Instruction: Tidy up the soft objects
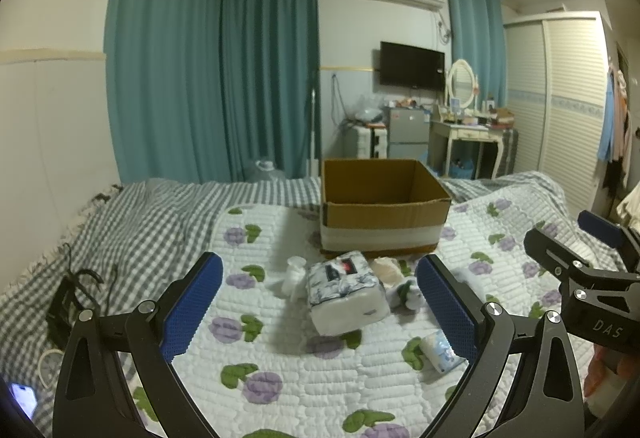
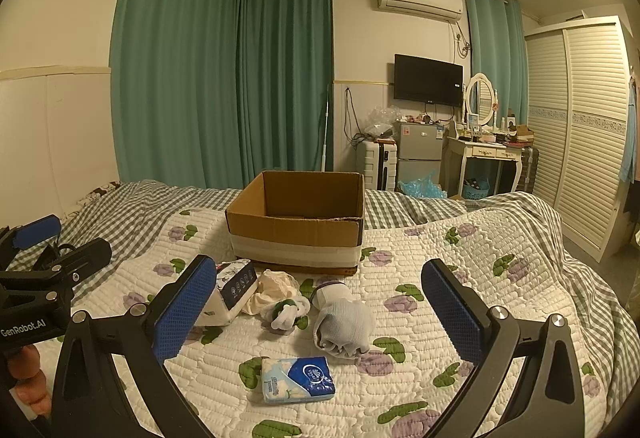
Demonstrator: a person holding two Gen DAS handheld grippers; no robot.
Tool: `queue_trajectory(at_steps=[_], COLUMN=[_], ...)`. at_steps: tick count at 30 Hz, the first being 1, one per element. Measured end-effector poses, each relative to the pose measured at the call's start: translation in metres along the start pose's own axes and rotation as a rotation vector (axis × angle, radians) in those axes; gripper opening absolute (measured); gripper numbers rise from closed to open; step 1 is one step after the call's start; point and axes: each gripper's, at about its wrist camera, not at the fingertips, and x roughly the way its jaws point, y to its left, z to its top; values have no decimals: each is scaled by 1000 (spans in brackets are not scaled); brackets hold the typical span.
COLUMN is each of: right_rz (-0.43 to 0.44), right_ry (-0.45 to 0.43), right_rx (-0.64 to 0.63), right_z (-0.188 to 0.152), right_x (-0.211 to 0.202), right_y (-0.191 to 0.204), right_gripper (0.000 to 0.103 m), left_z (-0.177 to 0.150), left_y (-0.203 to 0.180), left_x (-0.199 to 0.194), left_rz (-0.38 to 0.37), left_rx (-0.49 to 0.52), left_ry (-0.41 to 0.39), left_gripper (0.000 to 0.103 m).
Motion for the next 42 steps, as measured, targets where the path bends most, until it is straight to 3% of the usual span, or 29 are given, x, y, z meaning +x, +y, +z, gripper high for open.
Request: queue_trajectory(at_steps=[20,27,34,42], right_rz=[-3,27,53,29], right_ry=[26,165,393,531], right_rx=[-3,17,23,40], right_z=[1,-26,-74,-102], right_x=[5,43,104,139], right_y=[3,3,13,15], right_gripper=[103,103,102,94], left_z=[5,-16,-42,-58], left_y=[0,6,16,17], left_x=[4,30,58,79], left_rz=[-8,1,15,-2], left_rx=[-4,-23,-52,-48], left_ry=[10,122,226,292], left_gripper=[99,99,99,99])
